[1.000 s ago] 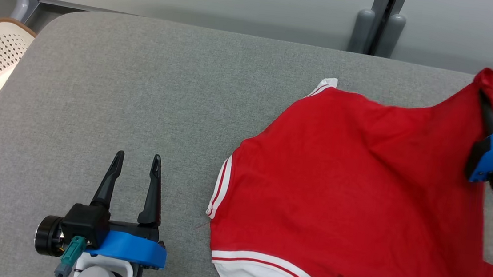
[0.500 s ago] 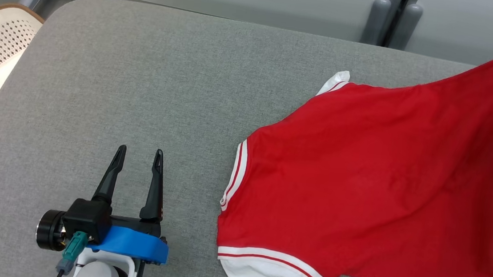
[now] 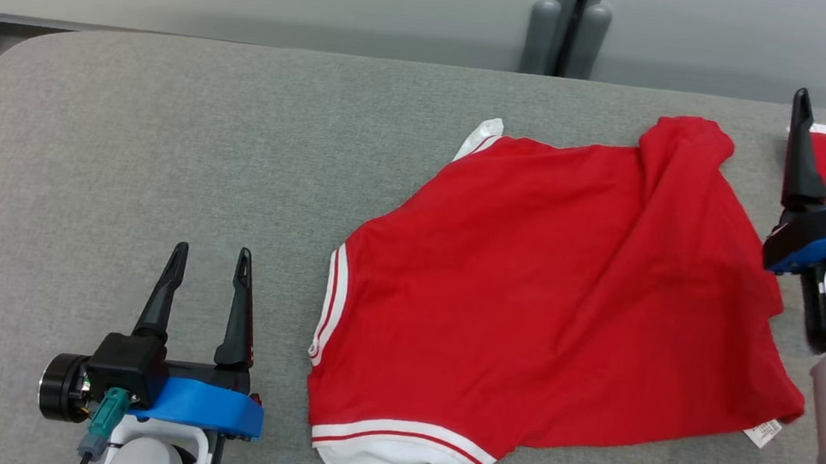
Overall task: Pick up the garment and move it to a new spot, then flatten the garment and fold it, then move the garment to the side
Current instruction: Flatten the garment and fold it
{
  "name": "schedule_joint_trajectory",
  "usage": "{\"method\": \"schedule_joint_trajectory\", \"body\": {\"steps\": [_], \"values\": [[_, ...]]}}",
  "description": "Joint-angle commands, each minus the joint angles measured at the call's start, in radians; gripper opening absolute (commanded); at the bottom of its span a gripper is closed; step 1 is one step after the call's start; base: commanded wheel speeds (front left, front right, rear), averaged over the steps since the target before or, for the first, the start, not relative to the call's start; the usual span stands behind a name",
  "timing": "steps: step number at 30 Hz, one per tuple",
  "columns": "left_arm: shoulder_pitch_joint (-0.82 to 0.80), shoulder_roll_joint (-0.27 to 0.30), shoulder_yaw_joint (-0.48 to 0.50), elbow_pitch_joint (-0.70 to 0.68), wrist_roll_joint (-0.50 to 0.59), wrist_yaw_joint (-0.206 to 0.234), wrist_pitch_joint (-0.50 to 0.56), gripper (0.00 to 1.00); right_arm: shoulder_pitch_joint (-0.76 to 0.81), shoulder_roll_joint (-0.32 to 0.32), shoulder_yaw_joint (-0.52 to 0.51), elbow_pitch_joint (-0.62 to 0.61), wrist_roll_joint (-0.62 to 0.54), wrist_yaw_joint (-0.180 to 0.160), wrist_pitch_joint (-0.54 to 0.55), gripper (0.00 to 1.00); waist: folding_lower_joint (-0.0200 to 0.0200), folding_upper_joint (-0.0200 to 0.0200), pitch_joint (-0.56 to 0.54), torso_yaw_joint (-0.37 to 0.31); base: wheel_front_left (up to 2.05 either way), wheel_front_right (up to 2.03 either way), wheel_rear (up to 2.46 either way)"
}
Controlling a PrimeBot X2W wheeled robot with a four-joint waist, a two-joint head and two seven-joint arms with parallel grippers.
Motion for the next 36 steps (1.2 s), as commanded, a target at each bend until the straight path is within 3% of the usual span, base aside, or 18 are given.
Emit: {"method": "schedule_joint_trajectory", "body": {"steps": [1,10,19,29,36], "values": [[0.003,0.001,0.009,-0.002,0.007,-0.002,-0.002,1.0,0.045,0.015,0.01,-0.049,0.015,0.0,-0.003,1.0,-0.0001,0.0,-0.013,-0.03,0.0,0.0,0.0],[0.028,0.001,0.047,-0.005,0.028,-0.013,-0.002,1.0,0.28,0.086,0.073,-0.314,0.093,0.0,-0.004,1.0,-0.0001,0.0,-0.044,-0.104,0.0,0.0,0.0],[0.047,0.001,0.063,-0.004,0.039,-0.021,-0.002,1.0,0.52,0.152,0.062,-0.475,0.096,0.0,-0.003,1.0,-0.0001,0.0,-0.058,-0.141,0.0,0.0,0.0],[0.052,0.001,0.066,0.006,0.042,-0.026,-0.002,1.0,0.716,0.201,0.077,-0.564,0.099,0.0,-0.003,1.0,-0.0001,0.0,-0.071,-0.149,0.0,0.0,0.0],[0.058,0.001,0.052,0.013,0.047,-0.027,-0.002,1.0,0.757,0.208,0.093,-0.551,0.116,0.0,-0.004,1.0,-0.0001,0.0,-0.078,-0.15,0.0,0.0,0.0]]}}
